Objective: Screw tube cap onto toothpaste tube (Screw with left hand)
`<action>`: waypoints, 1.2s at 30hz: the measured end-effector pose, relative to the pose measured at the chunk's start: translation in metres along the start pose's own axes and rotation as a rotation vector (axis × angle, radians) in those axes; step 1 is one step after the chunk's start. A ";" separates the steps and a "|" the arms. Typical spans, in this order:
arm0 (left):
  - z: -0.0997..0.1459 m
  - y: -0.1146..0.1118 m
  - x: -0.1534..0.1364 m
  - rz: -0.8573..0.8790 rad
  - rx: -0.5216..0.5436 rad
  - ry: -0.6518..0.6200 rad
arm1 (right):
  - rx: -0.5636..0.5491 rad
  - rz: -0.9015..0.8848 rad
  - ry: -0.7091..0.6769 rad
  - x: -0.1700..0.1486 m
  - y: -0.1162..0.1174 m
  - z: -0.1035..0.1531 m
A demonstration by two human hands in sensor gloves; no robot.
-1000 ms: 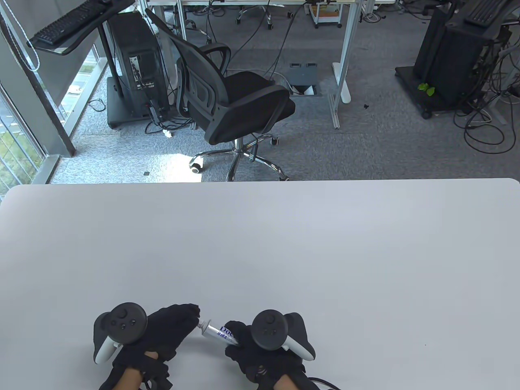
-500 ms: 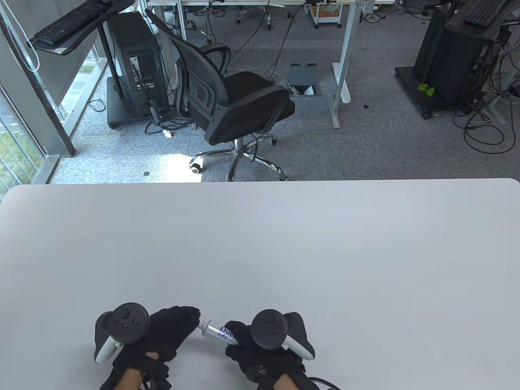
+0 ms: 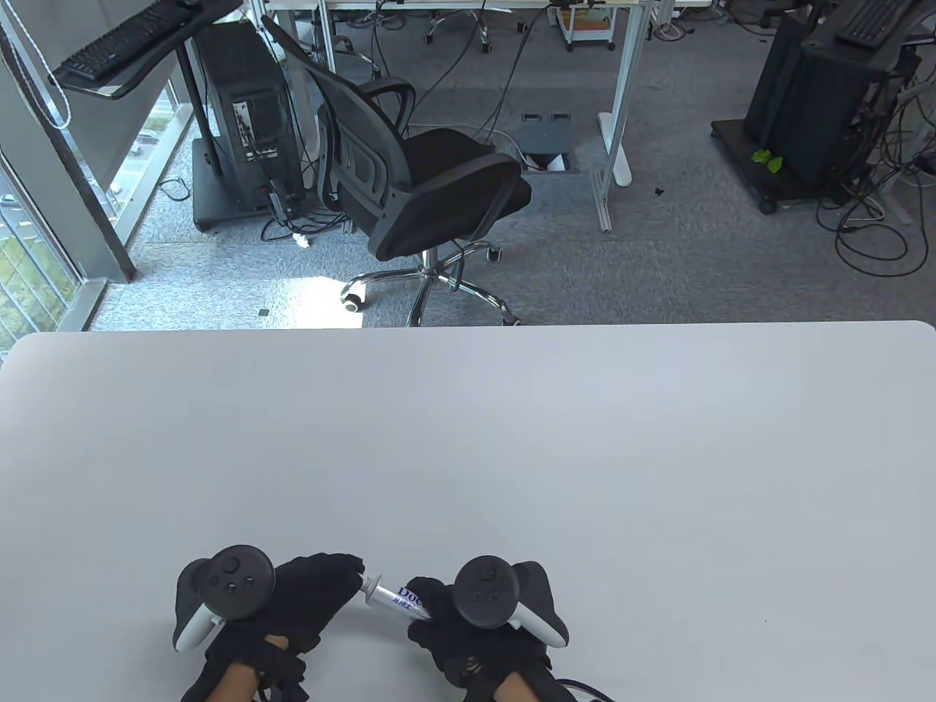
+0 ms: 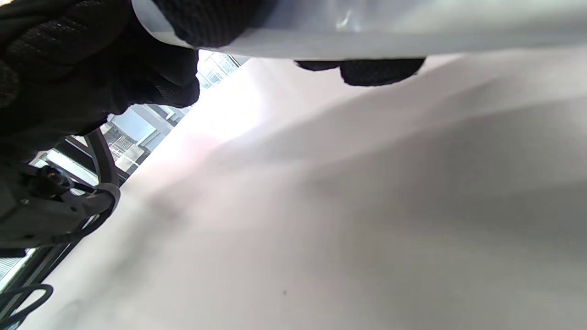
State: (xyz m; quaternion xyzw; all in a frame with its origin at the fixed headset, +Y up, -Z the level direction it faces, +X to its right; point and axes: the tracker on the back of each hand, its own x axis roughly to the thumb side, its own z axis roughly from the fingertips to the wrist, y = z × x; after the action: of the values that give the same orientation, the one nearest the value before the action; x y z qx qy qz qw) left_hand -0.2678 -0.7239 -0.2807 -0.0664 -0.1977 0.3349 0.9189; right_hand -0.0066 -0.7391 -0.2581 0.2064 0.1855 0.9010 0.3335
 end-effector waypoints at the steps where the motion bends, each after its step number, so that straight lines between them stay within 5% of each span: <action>1: 0.000 0.001 0.002 -0.030 0.010 -0.006 | 0.003 0.000 -0.001 0.000 0.001 0.000; 27: 0.003 0.003 0.009 -0.016 -0.008 -0.046 | 0.025 -0.079 -0.015 -0.002 -0.001 0.001; 36: 0.014 0.016 0.023 -0.027 0.138 -0.158 | 0.071 -0.314 -0.057 -0.003 -0.010 0.004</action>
State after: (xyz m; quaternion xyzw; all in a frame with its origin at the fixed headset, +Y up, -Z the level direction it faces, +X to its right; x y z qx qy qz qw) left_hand -0.2673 -0.6968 -0.2650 0.0264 -0.2470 0.3394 0.9073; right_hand 0.0026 -0.7334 -0.2605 0.2118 0.2377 0.8245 0.4678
